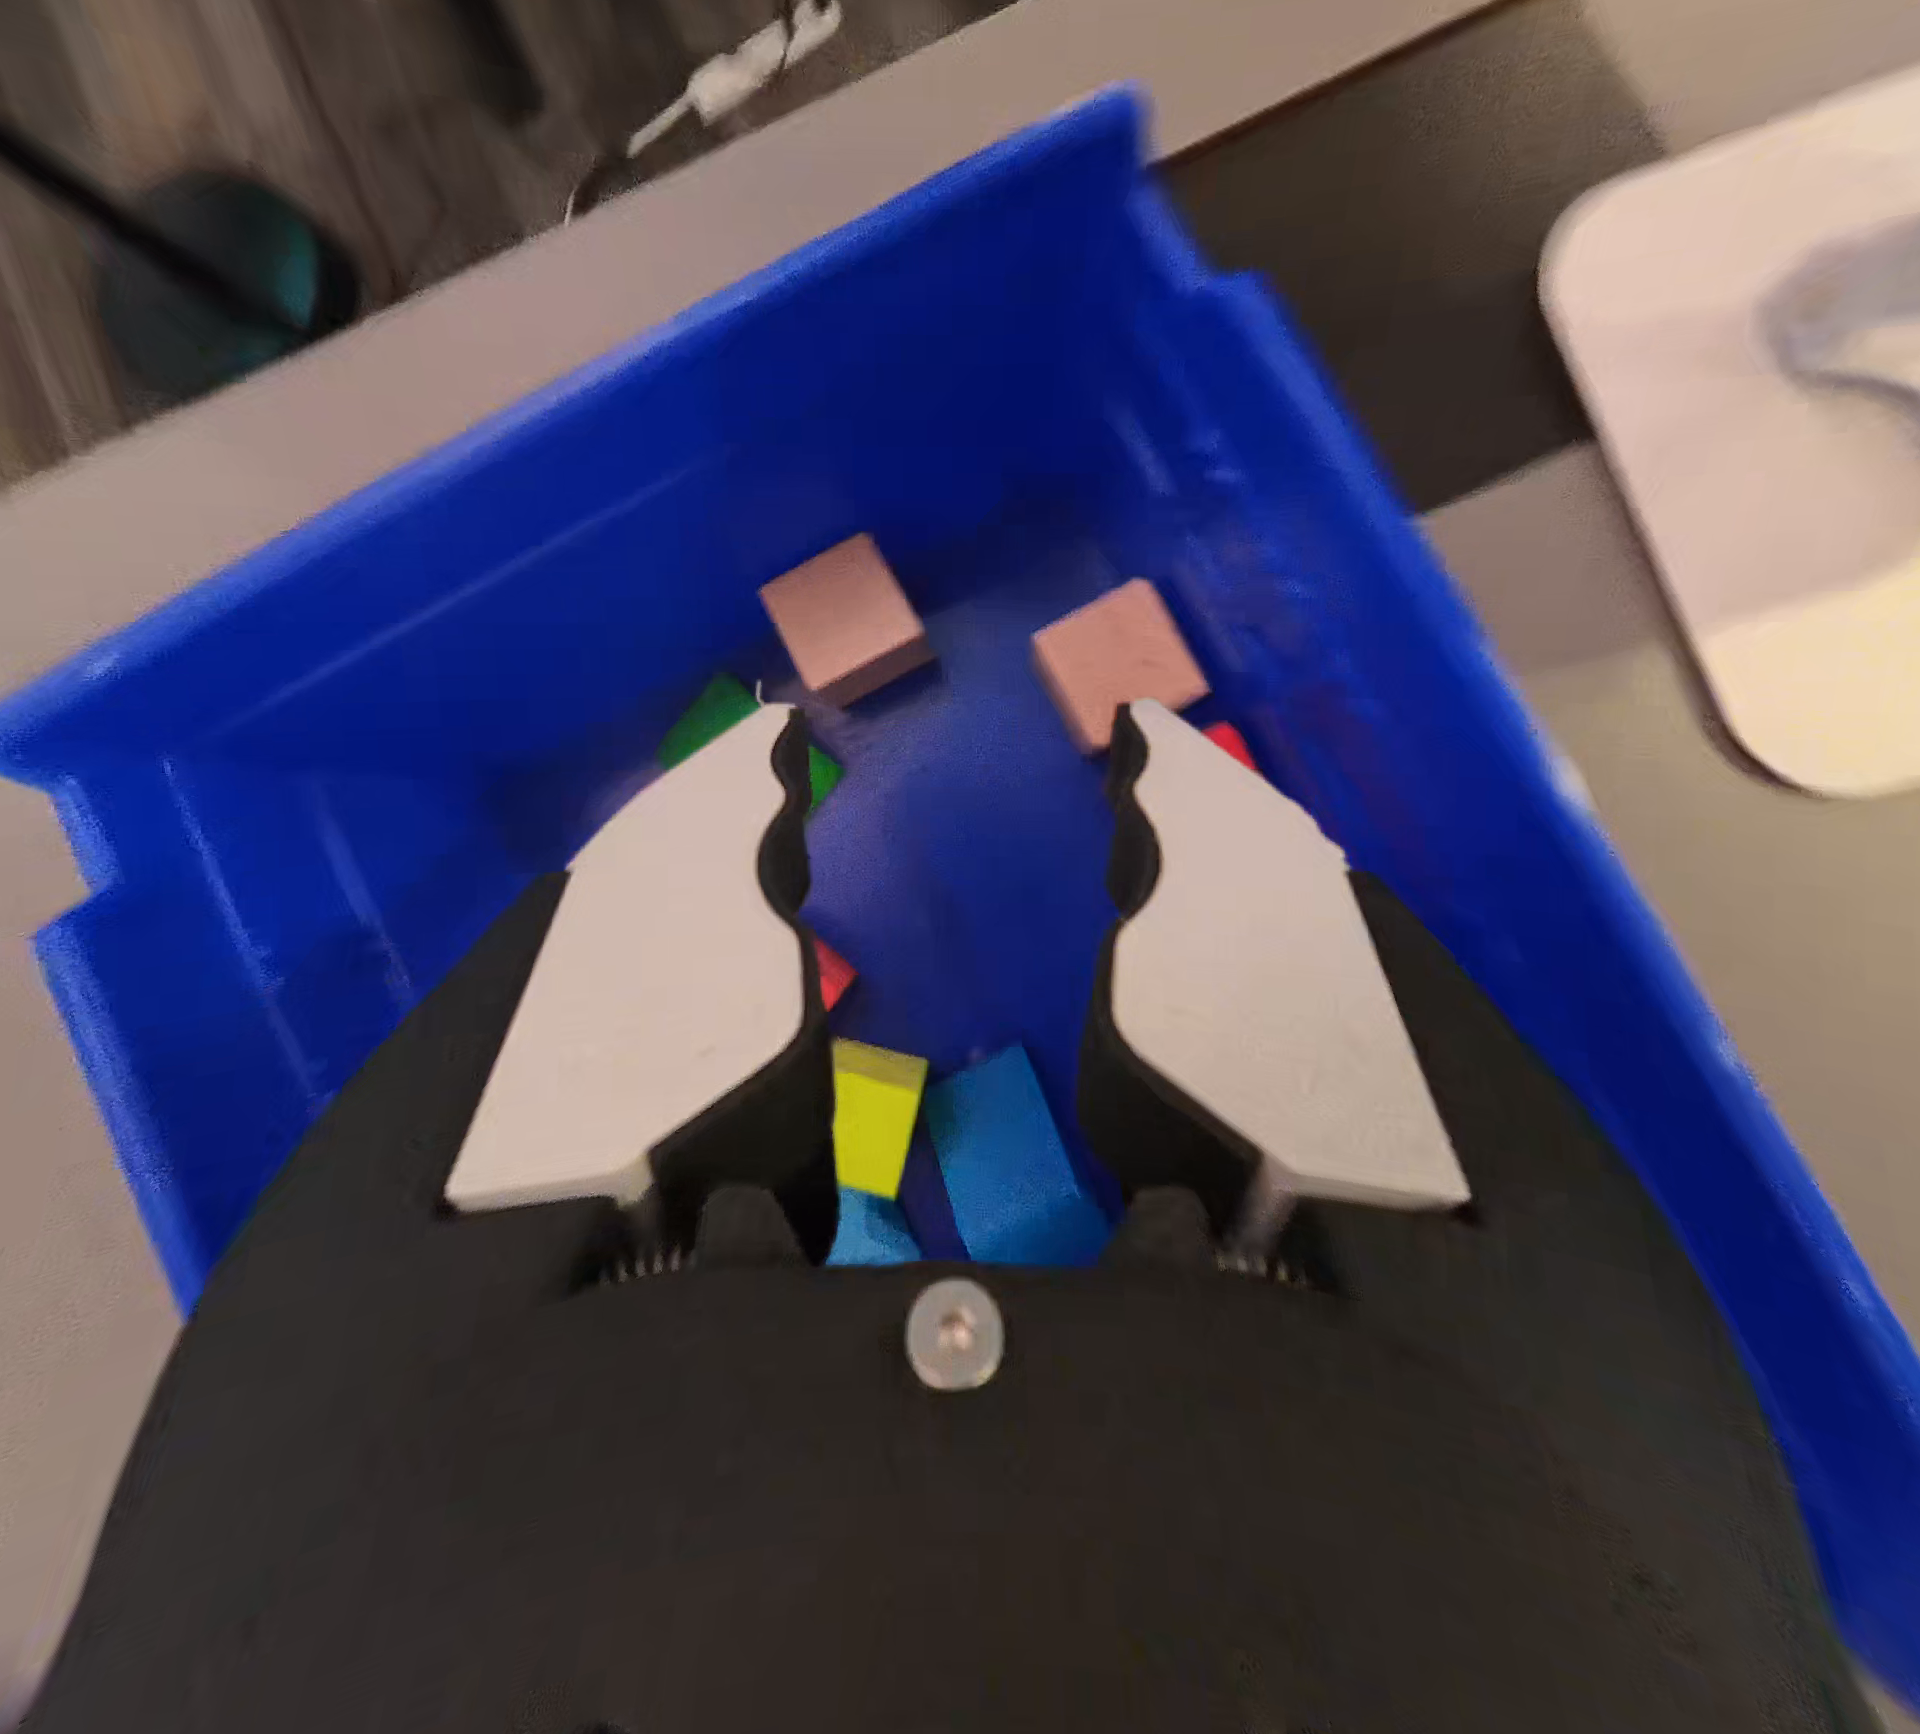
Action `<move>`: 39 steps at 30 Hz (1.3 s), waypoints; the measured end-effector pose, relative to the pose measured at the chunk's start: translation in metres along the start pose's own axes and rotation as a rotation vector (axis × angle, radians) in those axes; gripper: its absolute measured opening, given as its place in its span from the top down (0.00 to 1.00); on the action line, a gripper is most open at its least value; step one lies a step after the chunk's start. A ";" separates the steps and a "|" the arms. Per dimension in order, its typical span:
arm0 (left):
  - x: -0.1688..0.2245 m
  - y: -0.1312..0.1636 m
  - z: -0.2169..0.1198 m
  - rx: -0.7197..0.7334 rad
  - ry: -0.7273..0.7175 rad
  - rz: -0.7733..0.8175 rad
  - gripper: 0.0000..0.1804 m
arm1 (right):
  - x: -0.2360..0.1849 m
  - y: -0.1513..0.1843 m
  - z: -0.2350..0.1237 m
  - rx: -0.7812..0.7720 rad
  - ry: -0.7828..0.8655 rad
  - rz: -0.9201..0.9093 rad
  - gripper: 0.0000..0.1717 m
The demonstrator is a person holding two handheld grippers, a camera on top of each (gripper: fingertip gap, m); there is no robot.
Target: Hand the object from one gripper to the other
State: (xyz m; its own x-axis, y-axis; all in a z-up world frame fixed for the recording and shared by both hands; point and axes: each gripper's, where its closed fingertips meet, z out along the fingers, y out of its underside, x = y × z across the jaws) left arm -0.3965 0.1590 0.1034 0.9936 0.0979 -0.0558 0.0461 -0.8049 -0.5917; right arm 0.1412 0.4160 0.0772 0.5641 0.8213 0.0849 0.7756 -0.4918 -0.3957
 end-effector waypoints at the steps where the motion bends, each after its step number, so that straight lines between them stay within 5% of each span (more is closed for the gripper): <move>1: -0.010 0.003 0.011 -0.034 -0.026 -0.059 0.70 | -0.002 0.000 -0.003 0.008 -0.001 -0.001 0.77; 7: -0.019 0.010 0.057 -0.138 -0.044 -0.225 0.66 | -0.015 -0.004 -0.013 0.046 0.004 -0.018 0.78; 10: -0.021 0.016 0.071 -0.168 -0.056 -0.242 0.79 | -0.020 -0.005 -0.017 0.056 0.011 -0.034 0.78; 14: -0.025 0.010 0.059 -0.099 -0.067 -0.259 0.80 | -0.026 -0.015 -0.037 0.134 0.021 -0.047 0.79; 19: 0.012 -0.027 -0.027 0.238 0.109 -0.219 0.80 | -0.074 -0.053 -0.111 0.432 -0.089 -0.129 0.79; 22: 0.083 -0.059 -0.110 0.554 0.394 -0.095 0.80 | -0.156 -0.082 -0.172 0.679 -0.379 -0.216 0.79; 28: 0.229 -0.069 -0.215 0.790 0.786 0.224 0.80 | -0.301 -0.109 -0.241 0.905 -1.018 -0.288 0.74; 33: 0.294 -0.066 -0.239 0.832 0.948 0.321 0.80 | -0.351 -0.117 -0.264 0.995 -1.240 -0.318 0.72; 39: 0.319 -0.064 -0.242 0.853 1.046 0.321 0.80 | -0.363 -0.111 -0.265 0.958 -1.356 -0.305 0.78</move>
State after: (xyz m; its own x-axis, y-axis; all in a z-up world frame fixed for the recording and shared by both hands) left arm -0.0576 0.1003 0.3184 0.5807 -0.8059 0.1159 0.1034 -0.0682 -0.9923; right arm -0.0744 0.0959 0.3322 -0.5911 0.7354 -0.3314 0.0764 -0.3580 -0.9306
